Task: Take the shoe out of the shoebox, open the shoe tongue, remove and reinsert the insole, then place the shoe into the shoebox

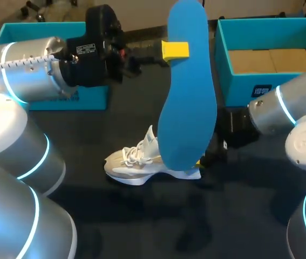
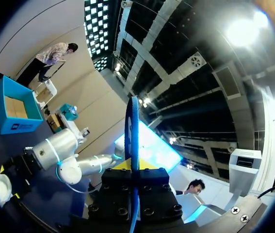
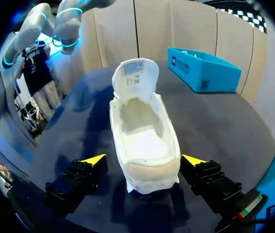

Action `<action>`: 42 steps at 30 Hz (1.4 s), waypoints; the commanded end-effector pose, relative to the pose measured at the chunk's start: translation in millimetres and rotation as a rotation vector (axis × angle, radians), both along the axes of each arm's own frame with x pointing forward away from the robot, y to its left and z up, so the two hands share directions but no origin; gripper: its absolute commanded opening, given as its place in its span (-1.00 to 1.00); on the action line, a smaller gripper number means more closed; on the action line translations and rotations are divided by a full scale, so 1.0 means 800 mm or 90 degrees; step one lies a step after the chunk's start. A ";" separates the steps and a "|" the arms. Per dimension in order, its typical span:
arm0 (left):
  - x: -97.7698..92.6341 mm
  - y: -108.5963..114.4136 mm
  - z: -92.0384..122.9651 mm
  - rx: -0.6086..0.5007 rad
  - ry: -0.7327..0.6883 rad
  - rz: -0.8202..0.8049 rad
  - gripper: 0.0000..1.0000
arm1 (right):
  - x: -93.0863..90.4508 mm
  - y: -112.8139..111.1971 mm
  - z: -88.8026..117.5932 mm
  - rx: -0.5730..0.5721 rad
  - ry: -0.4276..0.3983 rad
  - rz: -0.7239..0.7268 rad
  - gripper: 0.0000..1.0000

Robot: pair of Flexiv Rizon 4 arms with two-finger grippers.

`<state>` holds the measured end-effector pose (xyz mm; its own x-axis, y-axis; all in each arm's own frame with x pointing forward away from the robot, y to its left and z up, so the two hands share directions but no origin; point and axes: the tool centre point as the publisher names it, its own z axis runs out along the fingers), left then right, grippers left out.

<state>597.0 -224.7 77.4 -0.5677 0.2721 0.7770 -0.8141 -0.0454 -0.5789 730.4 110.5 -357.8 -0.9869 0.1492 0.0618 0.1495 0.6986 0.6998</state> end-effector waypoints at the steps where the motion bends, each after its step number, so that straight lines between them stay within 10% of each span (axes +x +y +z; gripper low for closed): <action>1: -0.008 -0.003 0.002 -0.004 0.002 0.008 -1.00 | 0.001 0.002 0.005 -0.136 0.021 -0.014 1.00; 42: -0.008 -0.003 0.002 -0.004 0.002 0.008 -1.00 | 0.002 0.002 0.023 -0.319 -0.057 0.042 1.00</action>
